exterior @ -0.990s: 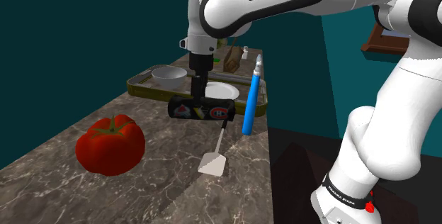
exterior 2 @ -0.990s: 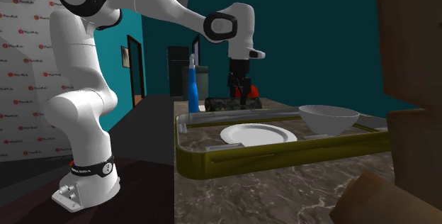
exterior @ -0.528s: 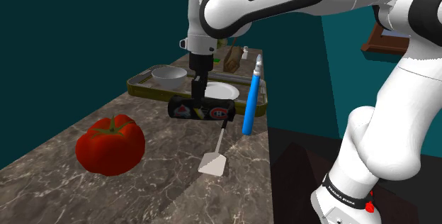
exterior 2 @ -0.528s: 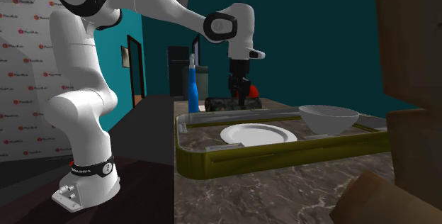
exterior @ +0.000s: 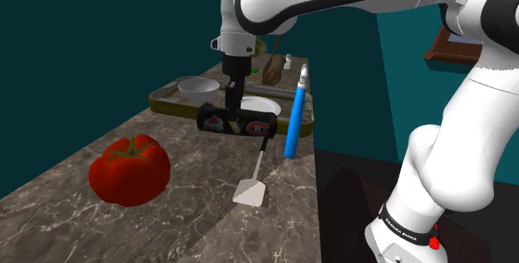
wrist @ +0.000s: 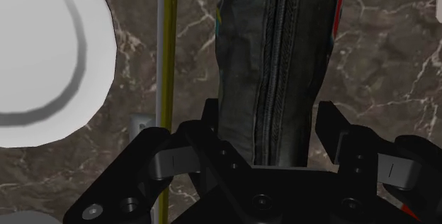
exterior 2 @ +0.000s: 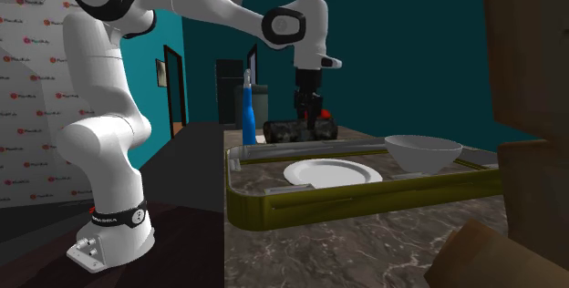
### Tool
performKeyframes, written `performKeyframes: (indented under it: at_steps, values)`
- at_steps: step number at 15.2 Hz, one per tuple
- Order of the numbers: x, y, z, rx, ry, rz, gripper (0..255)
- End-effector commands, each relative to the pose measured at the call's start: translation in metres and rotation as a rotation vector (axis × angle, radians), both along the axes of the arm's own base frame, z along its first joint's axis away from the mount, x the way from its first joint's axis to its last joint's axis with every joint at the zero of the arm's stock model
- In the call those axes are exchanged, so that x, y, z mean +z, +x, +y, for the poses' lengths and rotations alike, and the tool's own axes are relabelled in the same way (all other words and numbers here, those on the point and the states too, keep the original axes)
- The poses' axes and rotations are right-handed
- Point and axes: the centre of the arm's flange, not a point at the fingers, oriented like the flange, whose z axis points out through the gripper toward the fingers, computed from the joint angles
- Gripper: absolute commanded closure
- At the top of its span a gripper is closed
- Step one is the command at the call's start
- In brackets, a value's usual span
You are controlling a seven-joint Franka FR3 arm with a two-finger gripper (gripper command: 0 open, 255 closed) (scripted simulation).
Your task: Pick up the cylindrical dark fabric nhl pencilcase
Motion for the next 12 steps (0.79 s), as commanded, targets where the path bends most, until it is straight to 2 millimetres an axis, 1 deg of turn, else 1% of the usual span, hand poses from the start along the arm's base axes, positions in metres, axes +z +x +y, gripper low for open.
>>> performKeyframes:
  at_steps: [1, 10, 12]
  values:
    - [0.011, 0.0, 0.001, 0.0, 0.0, -0.001, 255]
    - [0.058, 0.0, 0.001, 0.0, 0.0, -0.001, 255]
    - [0.059, 0.0, 0.001, 0.0, 0.0, -0.001, 255]
